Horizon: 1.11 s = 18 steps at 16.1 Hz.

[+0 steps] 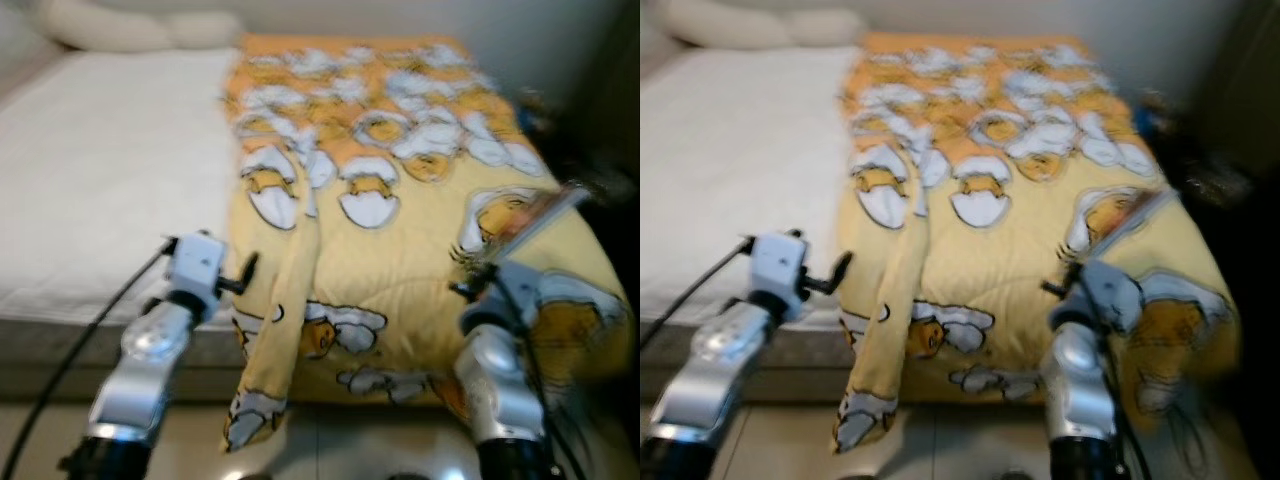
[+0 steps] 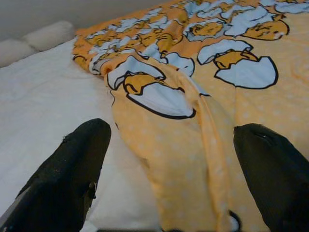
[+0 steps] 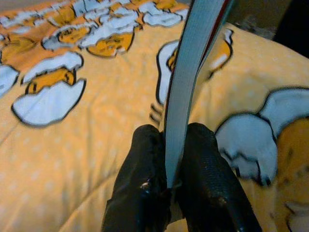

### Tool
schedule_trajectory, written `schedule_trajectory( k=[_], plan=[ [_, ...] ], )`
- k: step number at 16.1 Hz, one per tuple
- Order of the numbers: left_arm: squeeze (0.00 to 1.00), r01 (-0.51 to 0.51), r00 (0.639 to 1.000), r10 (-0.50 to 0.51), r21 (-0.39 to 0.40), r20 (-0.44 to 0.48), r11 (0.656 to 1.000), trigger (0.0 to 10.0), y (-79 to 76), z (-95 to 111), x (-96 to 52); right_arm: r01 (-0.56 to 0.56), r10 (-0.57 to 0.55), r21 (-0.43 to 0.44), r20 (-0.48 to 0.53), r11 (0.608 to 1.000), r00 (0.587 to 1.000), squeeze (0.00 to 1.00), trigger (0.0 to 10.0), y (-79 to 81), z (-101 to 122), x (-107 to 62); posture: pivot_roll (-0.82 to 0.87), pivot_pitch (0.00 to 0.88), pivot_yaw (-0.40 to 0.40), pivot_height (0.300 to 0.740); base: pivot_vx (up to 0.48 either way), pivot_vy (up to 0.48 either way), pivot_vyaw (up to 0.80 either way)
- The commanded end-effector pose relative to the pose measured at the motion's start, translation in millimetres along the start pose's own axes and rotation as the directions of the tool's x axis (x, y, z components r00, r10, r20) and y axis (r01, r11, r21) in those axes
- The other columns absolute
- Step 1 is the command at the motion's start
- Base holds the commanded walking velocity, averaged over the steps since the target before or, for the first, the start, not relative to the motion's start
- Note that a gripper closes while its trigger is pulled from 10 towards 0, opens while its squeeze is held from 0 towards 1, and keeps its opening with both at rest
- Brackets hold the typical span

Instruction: Clean up the room

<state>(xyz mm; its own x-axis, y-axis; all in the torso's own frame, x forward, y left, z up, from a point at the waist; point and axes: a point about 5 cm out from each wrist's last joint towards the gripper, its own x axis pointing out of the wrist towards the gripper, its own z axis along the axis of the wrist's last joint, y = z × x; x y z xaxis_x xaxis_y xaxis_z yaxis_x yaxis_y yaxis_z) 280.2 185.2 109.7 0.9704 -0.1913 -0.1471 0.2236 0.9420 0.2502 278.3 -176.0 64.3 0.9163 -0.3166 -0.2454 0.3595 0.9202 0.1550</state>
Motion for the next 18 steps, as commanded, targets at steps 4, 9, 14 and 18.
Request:
schedule_trajectory(
  k=[4,9,14,18],
  plan=[
    [0.15,-0.005,1.0,0.005,-0.012,0.018,1.0,10.0,-4.8,5,1.8,-0.028,0.028,0.007,0.064,1.0,0.998,0.0,10.0,6.3,16,2.8,0.09,0.0,0.018,0.74,0.0,0.48,-0.8],
    [0.15,-0.026,0.999,0.027,-0.026,0.017,0.999,10.0,-3.9,4,2.0,-0.129,0.137,-0.063,0.137,0.99,0.981,0.0,10.0,20.9,37,7.1,0.08,0.0,0.009,0.74,0.0,0.48,-0.15],
    [0.15,-0.033,0.999,0.034,-0.029,0.02,0.999,10.0,-4.5,6,5.4,-0.204,0.219,-0.105,0.148,0.973,0.965,0.0,10.0,30.3,46,9.5,0.08,0.0,0.009,0.74,0.0,0.48,0.0],
    [0.15,-0.043,0.999,0.043,-0.026,0.017,0.999,10.0,-0.4,5,5.1,-0.212,0.226,-0.11,0.146,0.971,0.963,0.0,10.0,33.0,45,10.2,0.08,0.0,0.008,0.74,0.0,0.48,0.0]
  ],
)
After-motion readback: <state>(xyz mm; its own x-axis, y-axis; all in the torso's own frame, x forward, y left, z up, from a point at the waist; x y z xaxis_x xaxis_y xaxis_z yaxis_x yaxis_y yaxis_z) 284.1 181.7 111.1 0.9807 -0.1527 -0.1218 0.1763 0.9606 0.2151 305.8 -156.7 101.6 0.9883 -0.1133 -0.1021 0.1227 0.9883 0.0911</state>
